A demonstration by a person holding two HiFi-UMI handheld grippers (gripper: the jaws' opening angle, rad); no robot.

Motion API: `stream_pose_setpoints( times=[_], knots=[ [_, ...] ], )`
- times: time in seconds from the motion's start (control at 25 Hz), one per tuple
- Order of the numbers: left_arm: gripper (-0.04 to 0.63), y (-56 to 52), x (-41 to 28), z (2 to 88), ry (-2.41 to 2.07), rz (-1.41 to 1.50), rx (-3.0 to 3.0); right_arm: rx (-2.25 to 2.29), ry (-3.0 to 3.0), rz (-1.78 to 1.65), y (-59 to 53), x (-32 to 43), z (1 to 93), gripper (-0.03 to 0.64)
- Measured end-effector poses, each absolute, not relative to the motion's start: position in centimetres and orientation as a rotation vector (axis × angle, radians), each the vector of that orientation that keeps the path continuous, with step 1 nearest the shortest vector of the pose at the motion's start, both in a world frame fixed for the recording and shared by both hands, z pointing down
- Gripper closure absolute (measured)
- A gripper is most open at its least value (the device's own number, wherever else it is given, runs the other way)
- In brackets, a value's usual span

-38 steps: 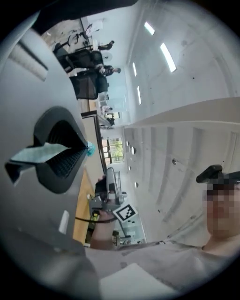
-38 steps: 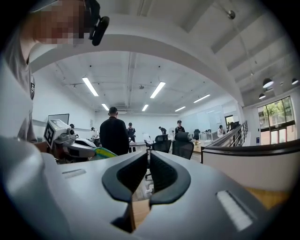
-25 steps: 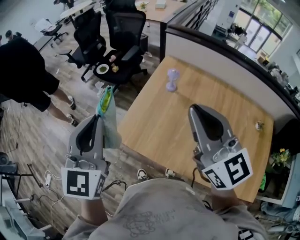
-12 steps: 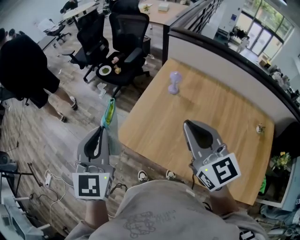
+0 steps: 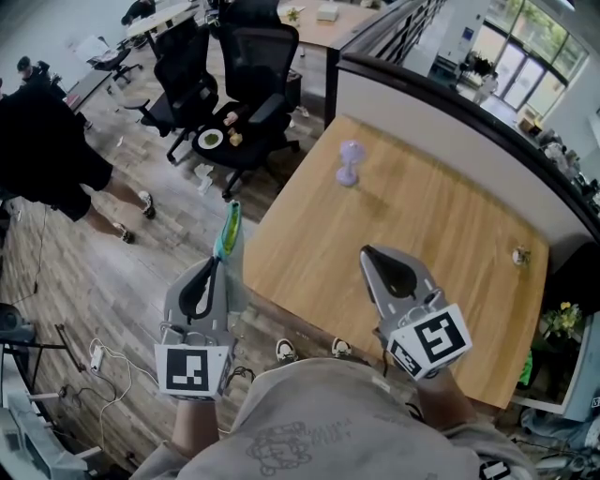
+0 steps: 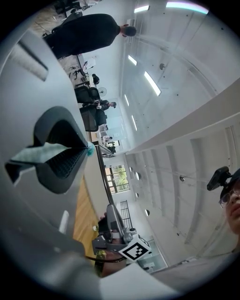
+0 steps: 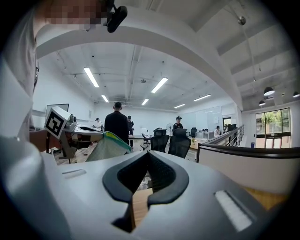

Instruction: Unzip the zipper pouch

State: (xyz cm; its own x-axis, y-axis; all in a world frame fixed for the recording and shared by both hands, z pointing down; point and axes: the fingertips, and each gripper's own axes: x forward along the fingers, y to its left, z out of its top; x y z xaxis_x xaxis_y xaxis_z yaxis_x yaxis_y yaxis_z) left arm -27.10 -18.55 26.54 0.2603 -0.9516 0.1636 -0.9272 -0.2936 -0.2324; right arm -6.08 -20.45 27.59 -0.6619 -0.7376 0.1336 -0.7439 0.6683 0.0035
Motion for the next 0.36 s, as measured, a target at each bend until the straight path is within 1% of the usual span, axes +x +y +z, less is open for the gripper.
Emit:
stream_pose_setpoints(
  times=[0.36],
  knots=[
    [0.587,-18.29,-26.59,26.37,1.800,-0.407,-2.417,1.225,-2.749,0.078,-20.21,-5.87,27.98,0.606]
  ],
)
